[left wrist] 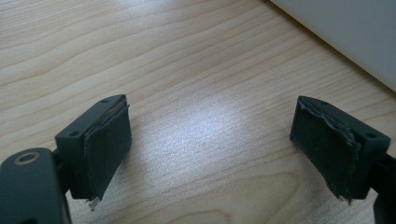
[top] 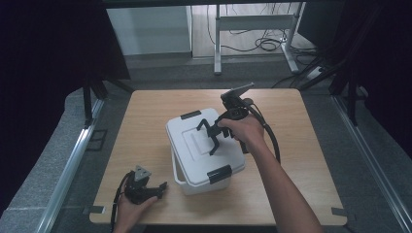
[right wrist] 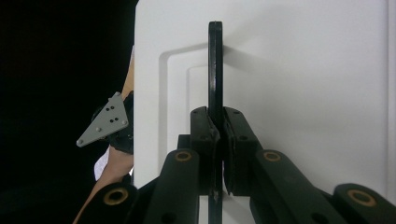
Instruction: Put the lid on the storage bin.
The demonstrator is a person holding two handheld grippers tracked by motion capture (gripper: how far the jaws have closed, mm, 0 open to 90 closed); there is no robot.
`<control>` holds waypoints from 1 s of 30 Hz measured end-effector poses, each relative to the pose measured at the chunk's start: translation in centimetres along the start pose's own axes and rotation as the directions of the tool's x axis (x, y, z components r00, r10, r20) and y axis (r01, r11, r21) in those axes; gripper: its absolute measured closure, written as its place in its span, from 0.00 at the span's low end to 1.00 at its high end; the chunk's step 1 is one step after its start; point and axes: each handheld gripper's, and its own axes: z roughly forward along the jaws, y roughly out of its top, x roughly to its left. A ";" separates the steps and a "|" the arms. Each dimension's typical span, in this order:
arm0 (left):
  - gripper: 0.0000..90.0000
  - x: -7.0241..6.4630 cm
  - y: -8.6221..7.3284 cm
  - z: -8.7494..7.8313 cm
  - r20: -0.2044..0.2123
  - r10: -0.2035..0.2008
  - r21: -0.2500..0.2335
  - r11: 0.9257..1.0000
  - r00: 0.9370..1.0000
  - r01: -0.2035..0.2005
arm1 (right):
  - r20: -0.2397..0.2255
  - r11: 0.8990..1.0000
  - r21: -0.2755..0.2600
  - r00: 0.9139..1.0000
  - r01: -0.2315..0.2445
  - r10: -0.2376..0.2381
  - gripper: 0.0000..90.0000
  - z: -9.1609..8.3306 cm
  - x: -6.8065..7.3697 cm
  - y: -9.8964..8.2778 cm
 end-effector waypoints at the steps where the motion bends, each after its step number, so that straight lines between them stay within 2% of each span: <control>1: 0.14 0.0 0.0 0.0 0.000 0.000 0.000 1.000 1.000 0.000 | 0.000 1.000 0.002 1.000 0.001 -0.001 0.94 0.1 0.0 0.0; 10: 0.14 0.0 0.0 0.0 0.000 0.000 0.001 1.000 1.000 0.000 | 0.004 1.000 0.003 1.000 -0.017 0.017 0.94 0.4 0.1 -0.2; 15: 0.14 0.0 0.0 0.0 0.000 0.000 0.000 1.000 1.000 0.000 | -0.009 1.000 -0.004 1.000 -0.030 0.030 0.94 0.4 0.4 -0.2; 20: 0.14 0.0 0.0 0.0 0.000 0.000 -0.001 1.000 1.000 0.000 | 0.004 0.999 -0.005 0.999 -0.041 0.041 0.94 0.8 0.6 -0.2; 27: 0.14 0.0 0.0 0.0 0.003 0.002 -0.001 1.000 1.000 -0.002 | 0.013 0.997 -0.012 0.997 -0.074 0.075 0.94 1.4 0.8 -0.3; 30: 0.14 0.0 0.0 0.0 0.005 0.004 -0.001 1.000 1.000 -0.004 | 0.002 0.995 -0.024 0.996 -0.094 0.094 0.94 1.4 0.7 -0.4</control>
